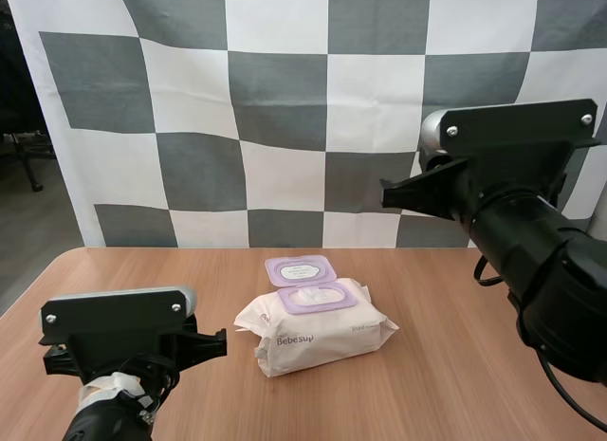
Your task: Open the wet wipes lid
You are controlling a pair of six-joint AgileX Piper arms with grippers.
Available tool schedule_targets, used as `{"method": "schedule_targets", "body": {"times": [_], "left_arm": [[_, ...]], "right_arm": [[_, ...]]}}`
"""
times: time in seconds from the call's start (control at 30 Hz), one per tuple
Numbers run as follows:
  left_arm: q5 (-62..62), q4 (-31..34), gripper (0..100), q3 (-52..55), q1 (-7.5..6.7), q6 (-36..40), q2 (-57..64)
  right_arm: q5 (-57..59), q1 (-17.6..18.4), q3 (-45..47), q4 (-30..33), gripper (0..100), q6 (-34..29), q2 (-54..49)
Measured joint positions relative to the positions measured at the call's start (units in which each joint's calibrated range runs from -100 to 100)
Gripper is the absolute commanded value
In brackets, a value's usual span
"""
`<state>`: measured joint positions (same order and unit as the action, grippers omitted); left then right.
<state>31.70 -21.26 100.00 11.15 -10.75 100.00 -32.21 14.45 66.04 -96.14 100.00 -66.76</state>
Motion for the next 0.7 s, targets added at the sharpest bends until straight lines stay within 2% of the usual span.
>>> {"method": "schedule_targets", "body": {"times": [0.03, 0.13, 0.17, 0.23, 0.47, 0.53, 0.57, 0.6, 0.63, 0.67, 0.7], "left_arm": [[0.2, -2.4, 0, 0.0, 0.00, 0.0, 0.0], [0.4, -2.5, 0, 0.0, -0.08, 0.0, 0.0], [0.4, -2.4, 0, 0.0, -0.71, -0.1, 0.0], [0.4, -2.4, 0, 0.0, -1.41, -0.2, 0.0], [0.4, -2.2, 0, 0.0, -2.39, -0.4, 0.0], [0.4, -2.1, 0, 0.0, -2.66, -0.6, 0.0], [0.4, -1.6, 0, 0.0, -3.87, -0.7, 0.0], [0.4, 0.3, 0, 0.0, -5.25, -2.3, 0.0], [0.4, 1.7, 0, 0.0, -6.64, -4.2, 0.0], [0.4, 1.7, 0, 0.0, -6.87, -4.3, 0.0], [1.5, 2.0, 0, 0.0, -10.82, -4.6, 0.0]], "right_arm": [[7.0, 0.0, 4.8, 0.9, 46, 0.0, -0.4], [12.3, 0.0, 10.3, 4.6, 46, 0.0, -2.8], [12.7, 0.0, 12.0, 6.0, 46, 0.0, -3.4], [12.8, 0.0, 14.1, 8.1, 46, 0.0, -4.0], [12.1, 0.0, 18.3, 11.3, 46, 0.0, -5.2], [9.8, 0.0, 21.7, 14.5, 46, 0.0, -6.2], [8.9, 0.0, 25.3, 17.7, 46, 0.0, -7.1], [0.8, 0.0, 25.3, 17.7, 46, 0.0, -7.4], [-0.6, 0.0, 29.0, 23.0, 46, 0.0, -7.9], [-1.9, 0.0, 29.3, 25.2, 46, 0.0, -8.0], [-2.8, 0.0, 29.4, 29.9, 46, 0.0, -8.2]]}}
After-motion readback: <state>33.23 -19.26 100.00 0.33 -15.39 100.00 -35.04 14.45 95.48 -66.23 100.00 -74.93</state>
